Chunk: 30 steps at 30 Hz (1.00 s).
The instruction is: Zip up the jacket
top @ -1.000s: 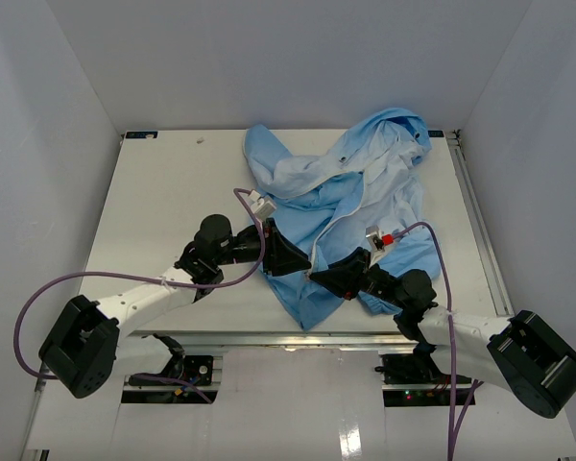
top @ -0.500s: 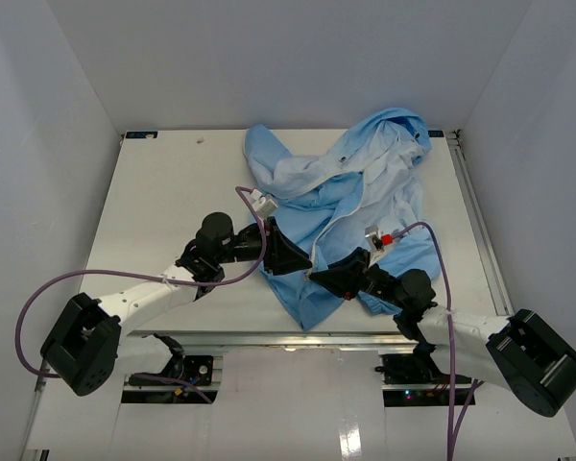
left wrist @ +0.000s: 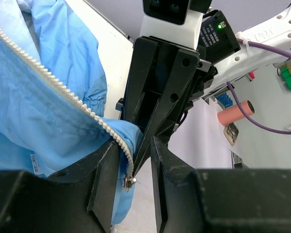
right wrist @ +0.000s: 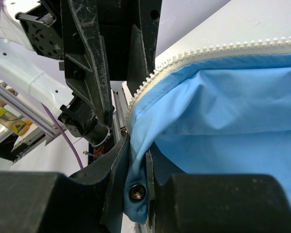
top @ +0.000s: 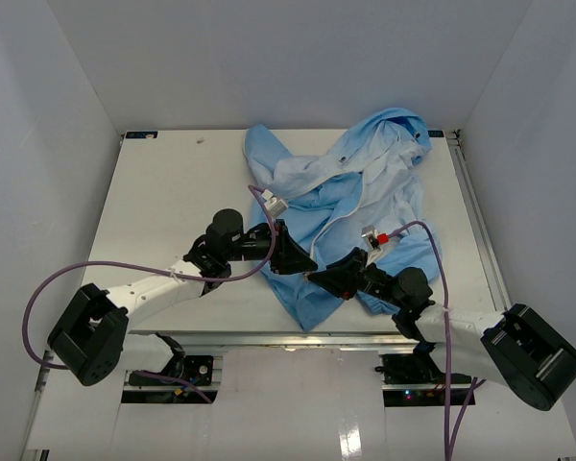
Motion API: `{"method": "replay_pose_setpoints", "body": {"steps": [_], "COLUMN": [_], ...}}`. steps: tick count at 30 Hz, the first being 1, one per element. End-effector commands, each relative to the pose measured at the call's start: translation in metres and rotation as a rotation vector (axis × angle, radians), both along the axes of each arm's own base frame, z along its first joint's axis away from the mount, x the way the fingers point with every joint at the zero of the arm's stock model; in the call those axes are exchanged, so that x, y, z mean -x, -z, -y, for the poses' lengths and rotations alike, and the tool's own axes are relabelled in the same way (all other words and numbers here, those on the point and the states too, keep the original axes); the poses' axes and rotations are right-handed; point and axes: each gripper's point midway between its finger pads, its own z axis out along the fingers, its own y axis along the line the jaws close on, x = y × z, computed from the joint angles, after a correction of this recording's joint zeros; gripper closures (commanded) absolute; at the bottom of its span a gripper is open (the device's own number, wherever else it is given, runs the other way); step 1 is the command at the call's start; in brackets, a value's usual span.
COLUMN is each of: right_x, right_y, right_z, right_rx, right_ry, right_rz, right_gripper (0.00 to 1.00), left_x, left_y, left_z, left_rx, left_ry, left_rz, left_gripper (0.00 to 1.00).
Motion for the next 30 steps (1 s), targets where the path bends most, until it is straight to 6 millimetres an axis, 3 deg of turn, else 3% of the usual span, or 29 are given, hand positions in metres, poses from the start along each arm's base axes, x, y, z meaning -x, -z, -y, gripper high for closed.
{"method": "replay_pose_setpoints", "body": {"steps": [1,2,4,6,8,12,18,25,30], "right_x": [-0.003,-0.003,-0.004,-0.008,-0.018,-0.040,-0.048,-0.035,-0.030], "right_y": [-0.028,-0.027,-0.025,-0.023,-0.016,0.002,-0.004,-0.028,-0.027], "right_z": [-0.005,-0.005,-0.005,-0.002,0.003,0.025,0.050,0.036,0.030], "right_rx": [-0.062,-0.058,-0.047,-0.032,0.011,0.086,0.089,0.070,0.064], "right_ry": [-0.006,-0.006,0.001,0.030,0.097,0.286,0.430,0.317,0.276], "right_rz": [0.082,0.081,0.069,0.061,0.022,-0.066,-0.087,-0.010,-0.002], "right_gripper": [0.89,0.85,0.57,0.46,0.41,0.40,0.44,0.47,0.46], "left_x": [0.001,0.000,-0.001,-0.005,-0.008,-0.013,-0.016,-0.016,-0.020], "left_y": [-0.010,-0.011,-0.010,-0.012,-0.012,-0.013,-0.019,-0.032,-0.044], "left_z": [0.006,0.006,0.007,0.008,0.008,0.007,0.006,0.008,0.003], "left_rx": [0.001,0.001,-0.003,-0.012,-0.022,-0.033,-0.024,-0.022,-0.028], "left_ry": [0.016,0.013,0.007,-0.014,-0.032,-0.066,-0.095,-0.098,-0.141], "left_rz": [0.023,0.022,0.014,0.005,-0.004,-0.015,-0.039,-0.081,-0.065], "left_gripper": [0.73,0.86,0.98,1.00,1.00,1.00,1.00,1.00,0.91]}}
